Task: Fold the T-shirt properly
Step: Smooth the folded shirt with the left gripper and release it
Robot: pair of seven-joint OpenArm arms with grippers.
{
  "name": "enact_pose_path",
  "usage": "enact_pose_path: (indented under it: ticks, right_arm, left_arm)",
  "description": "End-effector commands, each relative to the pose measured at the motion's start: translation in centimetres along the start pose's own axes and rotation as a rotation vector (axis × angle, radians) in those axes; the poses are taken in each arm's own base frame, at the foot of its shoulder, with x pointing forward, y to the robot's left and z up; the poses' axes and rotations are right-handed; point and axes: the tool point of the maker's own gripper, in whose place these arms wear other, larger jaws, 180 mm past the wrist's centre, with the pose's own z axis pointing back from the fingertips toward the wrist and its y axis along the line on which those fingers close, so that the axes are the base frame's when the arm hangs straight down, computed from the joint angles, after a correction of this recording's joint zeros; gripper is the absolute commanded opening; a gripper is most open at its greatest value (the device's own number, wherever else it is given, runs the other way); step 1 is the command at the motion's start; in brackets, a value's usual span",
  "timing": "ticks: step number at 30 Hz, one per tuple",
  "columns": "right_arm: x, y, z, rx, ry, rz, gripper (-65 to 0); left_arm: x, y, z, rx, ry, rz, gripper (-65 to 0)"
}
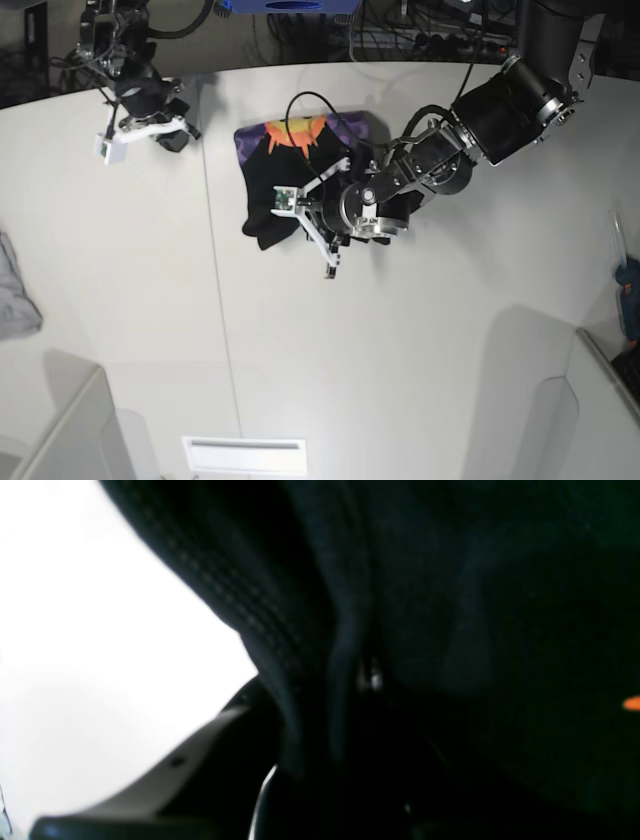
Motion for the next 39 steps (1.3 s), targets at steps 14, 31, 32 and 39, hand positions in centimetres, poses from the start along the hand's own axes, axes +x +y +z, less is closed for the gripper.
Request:
enact_pose_path:
  ticks: [14,31,32,39]
  right_arm:
    - [0.5,0.3,0.2,0.012,-0.019,0.014,-65.0]
    - [0.4,0.3,0.2,0.011,-0.018,0.014,-65.0]
    - [0.4,0.3,0.2,0.011,-0.018,0.014,-65.0]
    - [0.4,0.3,0.2,0.012,-0.019,0.013,-65.0]
  left_arm:
    - [-1.3,-2.0,-1.0,-0.077,0.005,-0.005,-65.0]
    - [-1.7,-2.4,-1.5,-0.103,0.028,-0.036,-65.0]
    - [-1.7,-2.4,-1.5,-0.103,0.028,-0.036,-65.0]
    - [-1.4,-0.6,-1.1,-0.069,0.026,-0.051,-65.0]
